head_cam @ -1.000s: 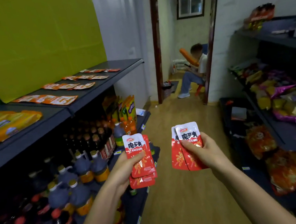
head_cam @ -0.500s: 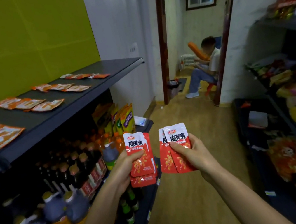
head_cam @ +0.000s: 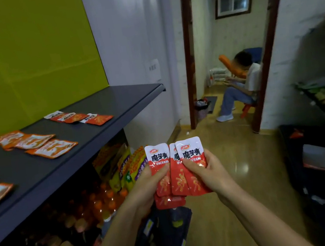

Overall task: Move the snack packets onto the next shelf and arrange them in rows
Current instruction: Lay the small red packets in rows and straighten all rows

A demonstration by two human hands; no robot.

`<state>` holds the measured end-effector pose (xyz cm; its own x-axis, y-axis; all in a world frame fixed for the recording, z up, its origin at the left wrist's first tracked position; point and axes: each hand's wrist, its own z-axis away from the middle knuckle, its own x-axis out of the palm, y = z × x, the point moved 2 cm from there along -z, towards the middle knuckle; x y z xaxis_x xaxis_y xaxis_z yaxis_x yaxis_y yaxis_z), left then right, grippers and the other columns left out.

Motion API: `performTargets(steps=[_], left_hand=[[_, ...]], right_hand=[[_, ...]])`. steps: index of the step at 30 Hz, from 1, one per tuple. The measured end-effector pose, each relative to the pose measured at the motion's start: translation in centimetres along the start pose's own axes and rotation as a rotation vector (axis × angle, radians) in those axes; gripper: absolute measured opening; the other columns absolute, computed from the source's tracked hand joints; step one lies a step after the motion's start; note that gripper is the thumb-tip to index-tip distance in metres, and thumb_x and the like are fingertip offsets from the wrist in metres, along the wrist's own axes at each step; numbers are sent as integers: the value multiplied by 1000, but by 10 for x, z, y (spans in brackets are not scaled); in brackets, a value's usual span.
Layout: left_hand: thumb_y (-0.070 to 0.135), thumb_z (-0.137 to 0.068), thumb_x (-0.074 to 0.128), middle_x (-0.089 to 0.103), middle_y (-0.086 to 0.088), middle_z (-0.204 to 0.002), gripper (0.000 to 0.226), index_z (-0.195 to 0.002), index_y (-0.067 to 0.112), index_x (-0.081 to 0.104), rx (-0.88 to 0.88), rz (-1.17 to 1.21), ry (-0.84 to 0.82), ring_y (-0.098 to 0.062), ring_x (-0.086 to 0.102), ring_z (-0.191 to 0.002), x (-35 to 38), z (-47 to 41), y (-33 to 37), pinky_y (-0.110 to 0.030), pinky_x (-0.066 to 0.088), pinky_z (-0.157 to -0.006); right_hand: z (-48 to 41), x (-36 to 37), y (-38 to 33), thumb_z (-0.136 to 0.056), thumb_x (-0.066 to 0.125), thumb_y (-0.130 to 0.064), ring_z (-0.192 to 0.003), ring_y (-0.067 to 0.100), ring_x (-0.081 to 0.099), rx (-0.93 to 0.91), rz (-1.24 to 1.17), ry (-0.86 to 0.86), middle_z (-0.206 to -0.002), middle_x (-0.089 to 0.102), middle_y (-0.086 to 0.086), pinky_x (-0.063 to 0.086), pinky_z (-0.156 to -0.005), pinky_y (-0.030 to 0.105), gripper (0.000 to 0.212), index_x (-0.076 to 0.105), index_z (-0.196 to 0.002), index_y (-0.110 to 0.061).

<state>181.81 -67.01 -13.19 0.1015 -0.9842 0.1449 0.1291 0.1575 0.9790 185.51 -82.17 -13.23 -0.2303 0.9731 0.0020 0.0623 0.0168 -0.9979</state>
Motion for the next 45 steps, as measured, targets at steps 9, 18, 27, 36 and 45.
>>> performTargets(steps=[9, 18, 27, 36, 45], left_hand=[[15, -81, 67, 75, 3, -86, 27, -106, 24, 62, 108, 36, 202, -14, 72, -75, 10, -96, 36, -29, 58, -62], [9, -82, 65, 70, -9, -105, 36, -116, 14, 57, 244, 95, 618, -17, 70, -83, -10, -142, 95, -26, 59, -66], [3, -84, 59, 69, 5, -52, 11, -79, 13, 60, 328, 42, 1024, -5, 64, -44, -91, -125, 159, -20, 53, -43], [7, -84, 61, 68, 8, -49, 10, -80, 16, 61, 265, -38, 1149, -4, 64, -42, -174, -140, 197, -21, 53, -41], [6, -85, 59, 67, 6, -47, 13, -76, 15, 59, 206, -80, 1198, -5, 62, -40, -200, -157, 215, -20, 52, -40]], right_hand=[[-141, -9, -6, -82, 68, -27, -92, 14, 67, -140, 102, -160, -98, 67, -10, 56, -82, 37, 19, 55, -94, -35], [-251, 37, -55, -85, 64, -34, -86, 5, 64, -131, 49, -594, -96, 64, -12, 53, -66, 22, 21, 52, -103, -33], [-341, 130, -85, -86, 60, -26, -92, 22, 66, -147, 107, -647, -105, 67, 7, 53, -81, 38, 8, 53, -90, -23], [-423, 231, -80, -87, 53, -15, -80, 21, 64, -213, 273, -773, -91, 67, 8, 47, -71, 30, 6, 58, -85, -17], [-466, 296, -68, -85, 62, -21, -98, 22, 59, -248, 406, -803, -109, 61, 8, 44, -78, 28, 32, 57, -113, -6]])
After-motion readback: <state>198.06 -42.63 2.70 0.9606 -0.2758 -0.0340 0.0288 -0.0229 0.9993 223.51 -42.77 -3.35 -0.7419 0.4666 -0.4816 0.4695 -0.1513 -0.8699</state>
